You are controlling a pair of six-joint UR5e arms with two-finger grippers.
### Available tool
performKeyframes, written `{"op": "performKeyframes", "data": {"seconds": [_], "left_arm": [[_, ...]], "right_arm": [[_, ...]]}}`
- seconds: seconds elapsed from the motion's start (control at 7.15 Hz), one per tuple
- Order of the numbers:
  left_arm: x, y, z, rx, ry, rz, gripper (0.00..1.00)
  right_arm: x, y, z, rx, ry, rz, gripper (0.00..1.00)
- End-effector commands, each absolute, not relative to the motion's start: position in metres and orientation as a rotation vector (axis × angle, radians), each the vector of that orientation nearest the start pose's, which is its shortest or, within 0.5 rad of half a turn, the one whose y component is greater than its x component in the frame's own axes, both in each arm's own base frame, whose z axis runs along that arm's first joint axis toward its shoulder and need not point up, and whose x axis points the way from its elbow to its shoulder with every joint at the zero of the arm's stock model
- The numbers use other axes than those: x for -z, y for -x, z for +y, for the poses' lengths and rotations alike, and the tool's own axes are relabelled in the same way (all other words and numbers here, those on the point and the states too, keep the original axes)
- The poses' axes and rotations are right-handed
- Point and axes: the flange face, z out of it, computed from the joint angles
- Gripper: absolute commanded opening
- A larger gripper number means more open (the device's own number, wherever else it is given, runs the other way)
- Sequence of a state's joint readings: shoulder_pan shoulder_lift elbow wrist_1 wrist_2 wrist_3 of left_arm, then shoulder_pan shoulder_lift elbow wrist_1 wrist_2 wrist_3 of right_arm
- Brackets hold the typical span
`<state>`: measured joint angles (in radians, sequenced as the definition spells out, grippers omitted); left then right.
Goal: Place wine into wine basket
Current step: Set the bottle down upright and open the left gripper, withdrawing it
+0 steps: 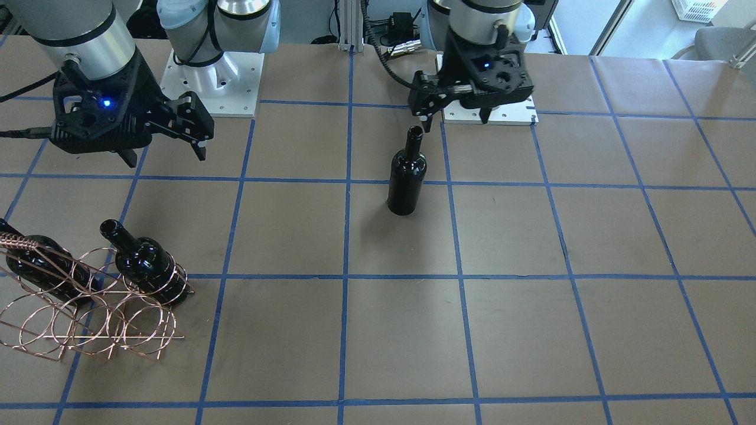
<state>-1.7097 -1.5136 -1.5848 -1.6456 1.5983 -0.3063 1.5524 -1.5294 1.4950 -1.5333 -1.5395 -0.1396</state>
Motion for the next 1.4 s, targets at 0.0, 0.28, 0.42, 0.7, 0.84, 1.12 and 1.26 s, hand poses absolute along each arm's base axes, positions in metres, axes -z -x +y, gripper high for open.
{"op": "performKeyframes", "data": {"seconds": [0.0,0.28,0.42,0.7,0.84,1.12,1.26], "left_arm": [[-0.535,0.118,-0.462,-0.058,0.045,3.112,1.0],[-0.556,0.105,-0.455,-0.006,-0.054,3.059,1.0],[-0.553,0.105,-0.454,-0.011,-0.07,3.051,1.0],[-0.566,0.113,-0.453,0.053,-0.128,3.142,1.0],[-0.56,0.113,-0.459,0.043,-0.131,3.147,1.0],[-0.557,0.116,-0.468,0.109,-0.152,3.073,1.0],[-0.553,0.112,-0.464,0.078,-0.152,3.02,1.0]], "right_arm": [[-0.496,-0.131,-0.51,-0.018,0.184,3.085,1.0],[-0.497,-0.151,-0.504,-0.013,0.046,3.095,1.0],[-0.505,-0.187,-0.494,0.056,0.096,3.109,1.0],[-0.503,-0.263,-0.473,0.162,0.129,3.11,1.0],[-0.503,-0.295,-0.462,0.212,0.197,3.089,1.0],[-0.493,-0.352,-0.436,0.216,0.226,3.071,1.0],[-0.486,-0.378,-0.418,0.204,0.2,3.074,1.0]]}}
